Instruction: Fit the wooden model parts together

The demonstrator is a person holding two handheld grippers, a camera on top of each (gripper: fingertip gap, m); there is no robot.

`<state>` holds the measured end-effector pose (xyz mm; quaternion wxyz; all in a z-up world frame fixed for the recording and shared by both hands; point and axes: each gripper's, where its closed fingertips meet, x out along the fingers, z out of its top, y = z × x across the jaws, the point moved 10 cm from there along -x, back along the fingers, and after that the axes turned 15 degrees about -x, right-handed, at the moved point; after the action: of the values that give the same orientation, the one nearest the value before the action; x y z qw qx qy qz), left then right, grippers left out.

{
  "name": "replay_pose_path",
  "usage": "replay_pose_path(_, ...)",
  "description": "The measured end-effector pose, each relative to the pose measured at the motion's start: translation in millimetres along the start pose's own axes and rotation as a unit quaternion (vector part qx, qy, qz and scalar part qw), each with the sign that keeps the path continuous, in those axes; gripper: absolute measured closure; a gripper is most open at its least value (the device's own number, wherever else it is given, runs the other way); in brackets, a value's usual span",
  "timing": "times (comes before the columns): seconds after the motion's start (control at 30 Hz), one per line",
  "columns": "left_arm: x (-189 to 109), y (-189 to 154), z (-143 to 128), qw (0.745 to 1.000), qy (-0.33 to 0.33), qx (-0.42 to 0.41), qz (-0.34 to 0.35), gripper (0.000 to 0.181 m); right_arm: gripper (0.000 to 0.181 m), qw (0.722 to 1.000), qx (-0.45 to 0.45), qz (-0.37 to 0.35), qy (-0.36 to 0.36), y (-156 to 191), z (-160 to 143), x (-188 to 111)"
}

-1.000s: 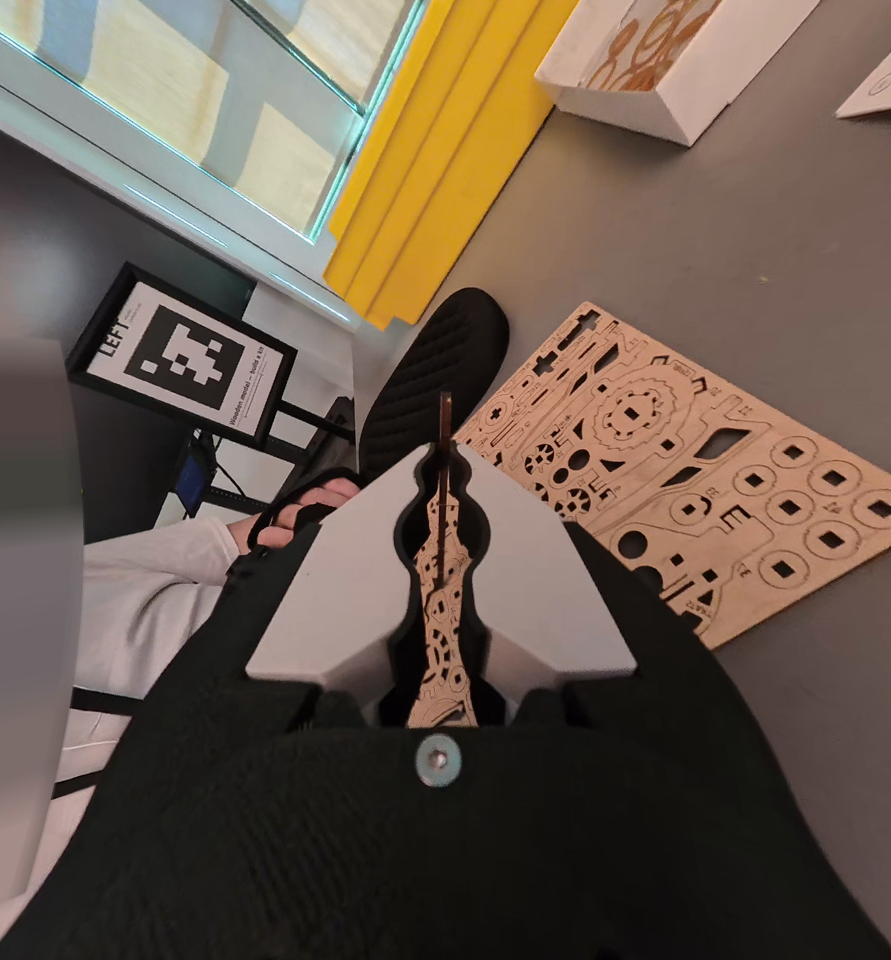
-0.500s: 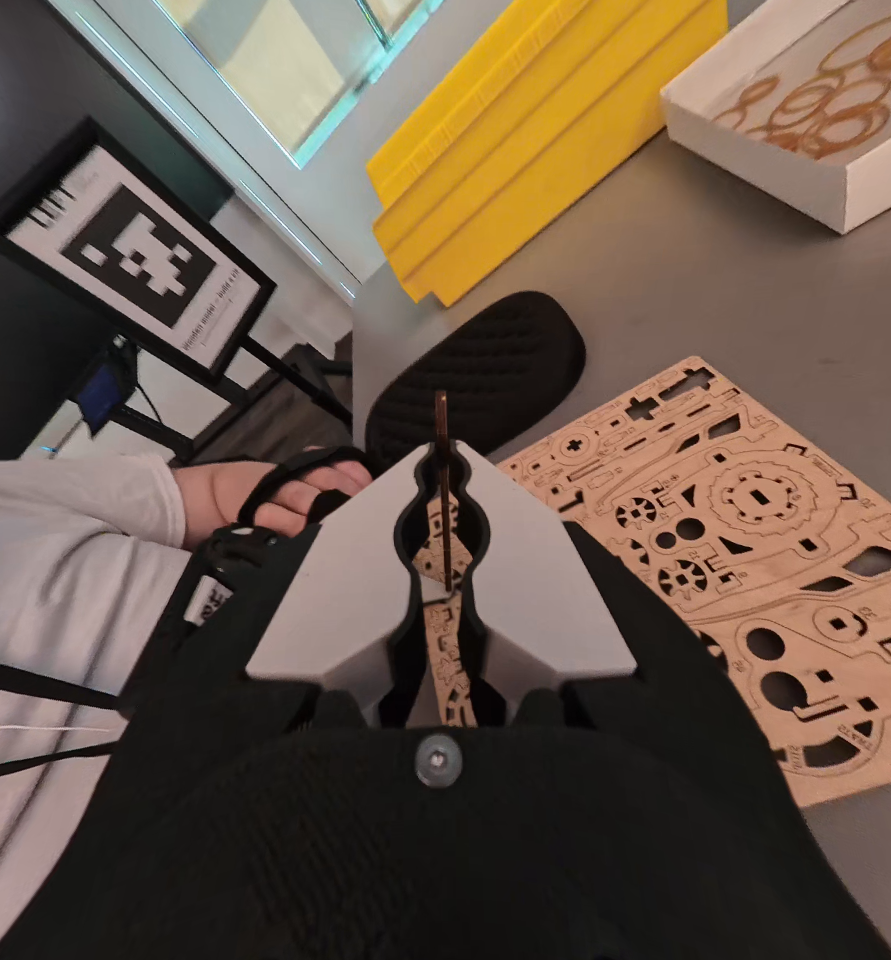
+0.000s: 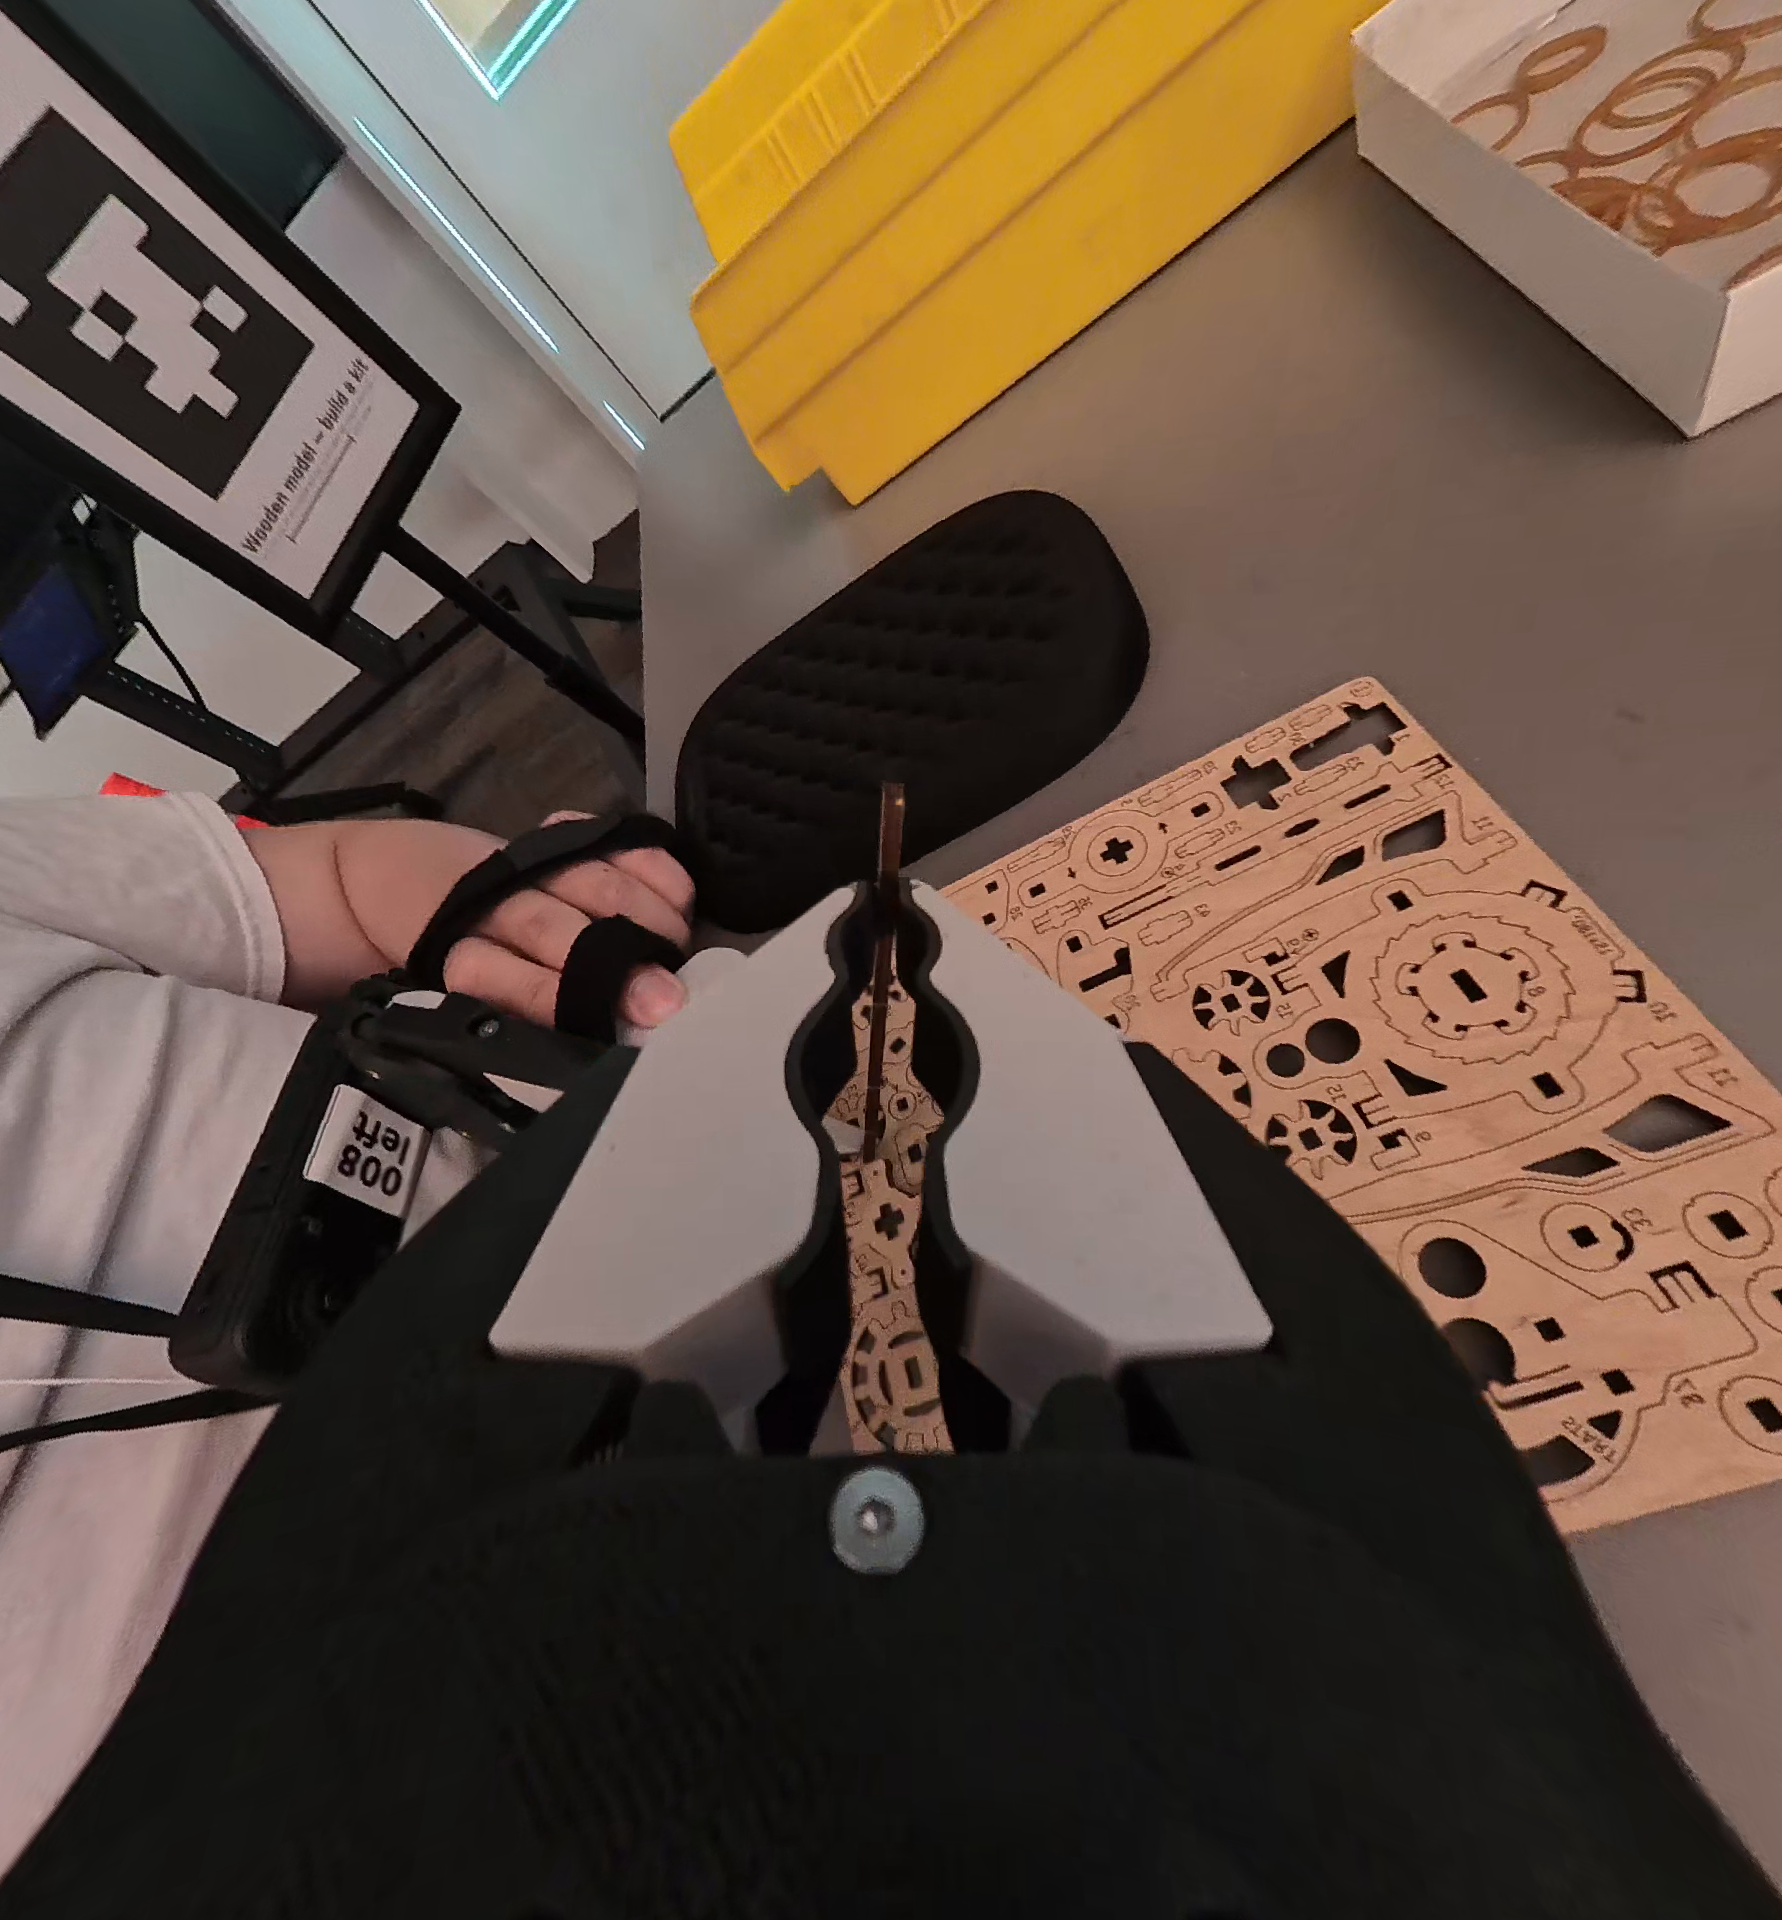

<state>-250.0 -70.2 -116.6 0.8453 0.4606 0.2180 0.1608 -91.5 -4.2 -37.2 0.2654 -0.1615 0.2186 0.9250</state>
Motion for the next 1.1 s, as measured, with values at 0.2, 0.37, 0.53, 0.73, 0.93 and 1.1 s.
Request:
replay_pose_path(0.2,0.4,0.1,0.2,1.000,0.001,-0.001,-0.001,0.177,0.179,1.000,-0.020,-0.008,0.023,3.6,3.3,-5.5)
replay_pose_path(0.37,0.5,0.3,0.3,1.000,0.001,-0.001,-0.001,0.177,0.179,0.999,-0.021,-0.011,0.022,5.0,1.8,-11.9)
replay_pose_path(0.53,0.6,0.4,0.5,1.000,0.000,0.000,0.001,0.177,0.180,1.000,-0.018,-0.006,0.000,5.3,-1.7,-15.7)
replay_pose_path(0.73,0.7,0.6,0.9,1.000,0.000,0.000,0.001,0.177,0.180,0.999,0.000,-0.004,-0.048,-0.9,-0.8,-19.7)
replay_pose_path(0.93,0.9,0.7,1.1,1.000,0.000,0.000,0.000,0.177,0.180,1.000,0.008,-0.014,0.004,-6.1,-0.1,-18.6)
replay_pose_path(1.1,0.8,0.8,1.3,1.000,0.000,0.000,0.001,0.177,0.180,0.999,0.021,-0.001,0.041,-6.7,7.0,-16.8)
